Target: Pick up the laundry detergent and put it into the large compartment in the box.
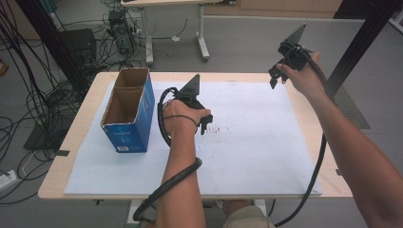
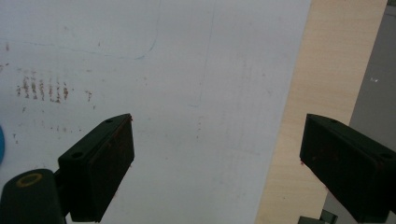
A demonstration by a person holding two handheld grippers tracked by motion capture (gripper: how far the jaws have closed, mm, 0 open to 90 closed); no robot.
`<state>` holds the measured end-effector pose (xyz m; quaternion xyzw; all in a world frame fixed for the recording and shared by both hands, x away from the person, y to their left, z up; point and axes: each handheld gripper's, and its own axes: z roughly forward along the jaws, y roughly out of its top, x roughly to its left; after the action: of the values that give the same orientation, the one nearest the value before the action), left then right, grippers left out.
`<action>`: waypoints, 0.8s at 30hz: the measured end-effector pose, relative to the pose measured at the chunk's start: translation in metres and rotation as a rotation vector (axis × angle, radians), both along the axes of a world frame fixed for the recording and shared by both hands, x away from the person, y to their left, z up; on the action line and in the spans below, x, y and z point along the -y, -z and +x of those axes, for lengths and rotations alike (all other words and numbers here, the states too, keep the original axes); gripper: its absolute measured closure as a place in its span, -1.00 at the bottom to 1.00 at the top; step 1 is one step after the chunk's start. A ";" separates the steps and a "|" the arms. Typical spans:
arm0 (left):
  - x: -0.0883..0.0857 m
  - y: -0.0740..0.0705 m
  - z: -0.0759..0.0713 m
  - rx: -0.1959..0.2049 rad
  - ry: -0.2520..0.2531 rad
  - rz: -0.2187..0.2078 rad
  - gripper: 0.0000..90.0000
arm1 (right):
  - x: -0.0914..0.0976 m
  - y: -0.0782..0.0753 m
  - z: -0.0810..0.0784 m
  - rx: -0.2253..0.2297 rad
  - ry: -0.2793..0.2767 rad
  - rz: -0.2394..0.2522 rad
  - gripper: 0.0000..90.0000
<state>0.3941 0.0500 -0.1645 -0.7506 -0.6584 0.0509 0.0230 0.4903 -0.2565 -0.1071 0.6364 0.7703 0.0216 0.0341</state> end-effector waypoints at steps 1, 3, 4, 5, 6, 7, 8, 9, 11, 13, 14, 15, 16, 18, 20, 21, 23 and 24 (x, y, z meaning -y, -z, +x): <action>0.000 0.000 0.000 -0.001 0.001 0.002 -0.85 | 0.000 0.000 0.000 -0.002 -0.001 -0.001 -0.77; 0.001 0.000 0.000 0.000 -0.001 0.001 -0.85 | 0.000 0.000 0.000 -0.003 0.000 -0.001 -0.77; 0.001 0.000 0.000 -0.001 -0.001 0.002 -0.86 | 0.000 0.000 0.000 -0.003 0.000 -0.001 -0.77; 0.001 -0.001 0.000 0.000 -0.001 0.002 -0.85 | 0.000 0.000 0.000 -0.003 0.000 -0.001 -0.77; 0.001 0.000 0.000 0.000 -0.001 0.002 -0.85 | 0.000 0.000 0.000 -0.002 -0.001 -0.001 -0.77; 0.001 0.000 0.000 0.000 -0.002 0.002 -0.85 | 0.000 0.000 0.000 -0.003 -0.001 -0.001 -0.77; 0.001 0.000 0.000 0.000 -0.001 0.003 -0.85 | 0.000 0.000 0.000 -0.003 -0.001 0.000 -0.77; 0.002 0.000 0.000 -0.001 -0.001 0.004 -0.85 | 0.001 0.000 0.000 -0.003 -0.001 0.001 -0.77; 0.001 -0.001 0.000 0.001 0.001 0.002 -0.85 | 0.001 -0.001 0.000 -0.002 0.000 0.000 -0.77; 0.002 -0.001 -0.001 0.003 0.000 0.004 -0.85 | 0.001 -0.001 0.000 -0.001 0.001 -0.001 -0.77; 0.001 -0.001 0.000 0.001 0.002 0.003 -0.85 | 0.001 -0.001 0.000 -0.001 0.002 -0.002 -0.77; 0.001 -0.001 0.000 0.001 0.002 0.003 -0.85 | 0.001 -0.001 0.000 -0.001 0.002 -0.002 -0.77; 0.002 0.000 0.000 0.001 0.002 0.004 -0.85 | 0.001 -0.001 0.000 -0.002 0.001 0.000 -0.77; 0.002 0.000 0.000 -0.002 0.002 0.003 -0.85 | 0.002 -0.001 -0.001 0.000 0.002 0.000 -0.77; 0.002 0.001 0.000 -0.001 -0.001 0.003 -0.85 | 0.002 -0.001 0.000 -0.001 0.001 0.000 -0.77; 0.002 0.001 0.000 -0.001 -0.001 0.003 -0.85 | 0.002 -0.001 0.000 -0.001 0.001 0.000 -0.77; 0.001 0.000 0.000 0.000 0.002 0.003 -0.85 | 0.002 -0.001 -0.001 -0.001 0.001 0.001 -0.77; 0.001 0.000 0.000 0.000 0.002 0.003 -0.85 | 0.002 -0.001 0.000 -0.002 0.002 0.000 -0.77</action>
<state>0.3937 0.0486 -0.1647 -0.7512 -0.6577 0.0498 0.0244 0.4898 -0.2582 -0.1061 0.6373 0.7696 0.0213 0.0334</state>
